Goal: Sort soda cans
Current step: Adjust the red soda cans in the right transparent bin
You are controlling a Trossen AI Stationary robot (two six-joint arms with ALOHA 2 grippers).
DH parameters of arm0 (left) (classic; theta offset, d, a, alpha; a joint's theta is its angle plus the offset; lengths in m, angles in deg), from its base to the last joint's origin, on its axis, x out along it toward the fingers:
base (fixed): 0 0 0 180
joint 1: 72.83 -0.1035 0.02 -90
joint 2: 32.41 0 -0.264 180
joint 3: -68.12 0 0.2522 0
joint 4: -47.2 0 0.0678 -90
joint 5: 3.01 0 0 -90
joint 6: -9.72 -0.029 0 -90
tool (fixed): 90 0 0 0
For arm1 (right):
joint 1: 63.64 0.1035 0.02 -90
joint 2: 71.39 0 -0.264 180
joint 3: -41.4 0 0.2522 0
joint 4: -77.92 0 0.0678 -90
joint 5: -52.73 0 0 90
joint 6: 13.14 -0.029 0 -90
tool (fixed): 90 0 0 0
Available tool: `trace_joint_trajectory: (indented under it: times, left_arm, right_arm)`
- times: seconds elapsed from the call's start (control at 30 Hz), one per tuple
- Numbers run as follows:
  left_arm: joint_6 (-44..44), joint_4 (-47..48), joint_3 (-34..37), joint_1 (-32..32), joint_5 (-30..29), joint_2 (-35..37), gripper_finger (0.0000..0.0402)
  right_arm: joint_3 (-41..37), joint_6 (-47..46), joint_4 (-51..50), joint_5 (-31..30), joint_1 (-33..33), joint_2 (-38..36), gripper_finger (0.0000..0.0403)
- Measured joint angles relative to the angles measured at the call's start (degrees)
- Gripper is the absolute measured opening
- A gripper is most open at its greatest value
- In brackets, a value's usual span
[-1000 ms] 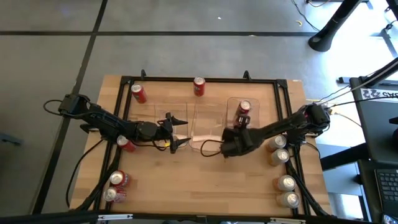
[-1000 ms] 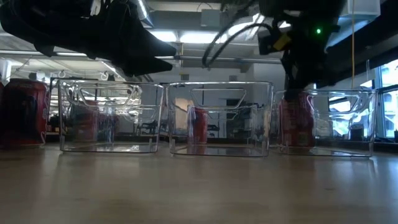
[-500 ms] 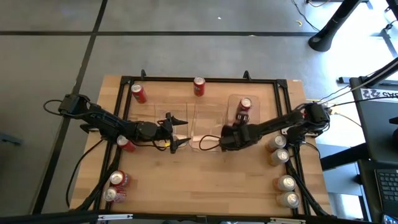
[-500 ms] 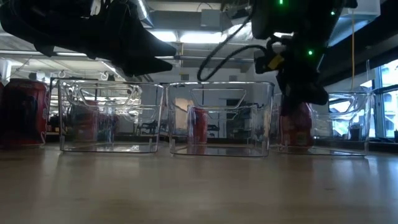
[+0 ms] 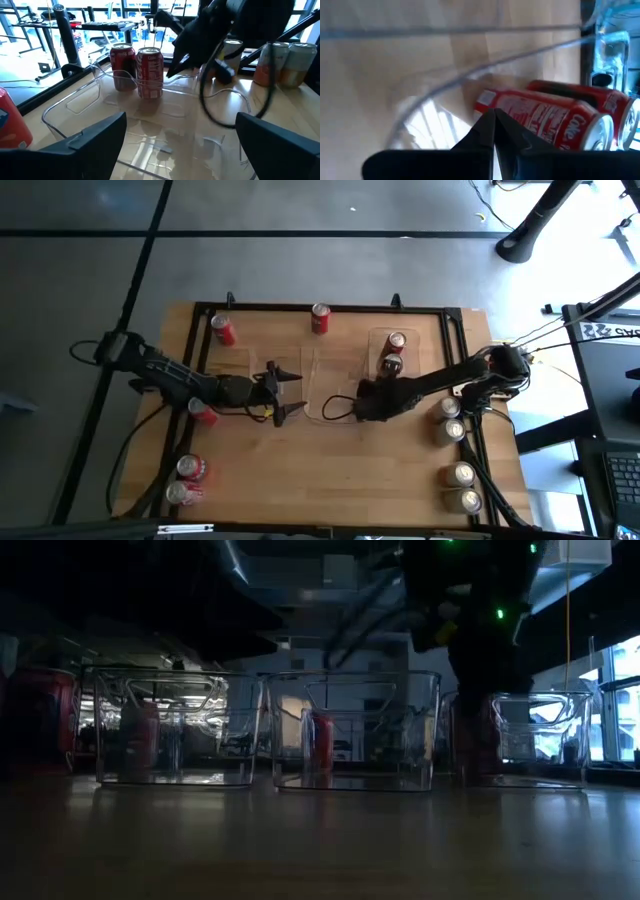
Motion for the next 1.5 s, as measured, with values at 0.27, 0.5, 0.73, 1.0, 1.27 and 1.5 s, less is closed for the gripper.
trace_joint_trajectory:
  times: [0.27,0.5,0.73,1.0,1.27,1.5]
  left_arm:
    - [0.3,0.0,0.0,0.0,0.0,0.0,0.0363]
    - [0.4,0.0,0.0,0.0,0.0,0.0,0.0363]
    - [0.0,0.0,0.0,0.0,0.0,0.0,0.0363]
    - [-0.2,0.0,0.0,0.0,0.0,0.0,0.0363]
    - [-0.2,0.0,0.0,0.0,0.0,0.0,0.0363]
    - [0.1,0.0,0.0,0.0,0.0,0.0,0.0363]
  right_arm:
    - [0.9,1.8,-0.4,0.4,-4.3,-4.4,0.0007]
    - [-2.4,6.1,4.2,1.2,-7.7,-4.4,0.0007]
    - [-2.8,3.9,-4.6,1.5,-7.5,-4.4,0.0007]
    - [-2.1,3.6,-4.9,1.3,-7.5,-4.4,0.0007]
    - [-2.8,7.5,1.6,-0.3,-7.7,-4.4,0.0007]
    - [-4.6,3.8,-3.6,0.0,-7.9,-4.4,0.0007]
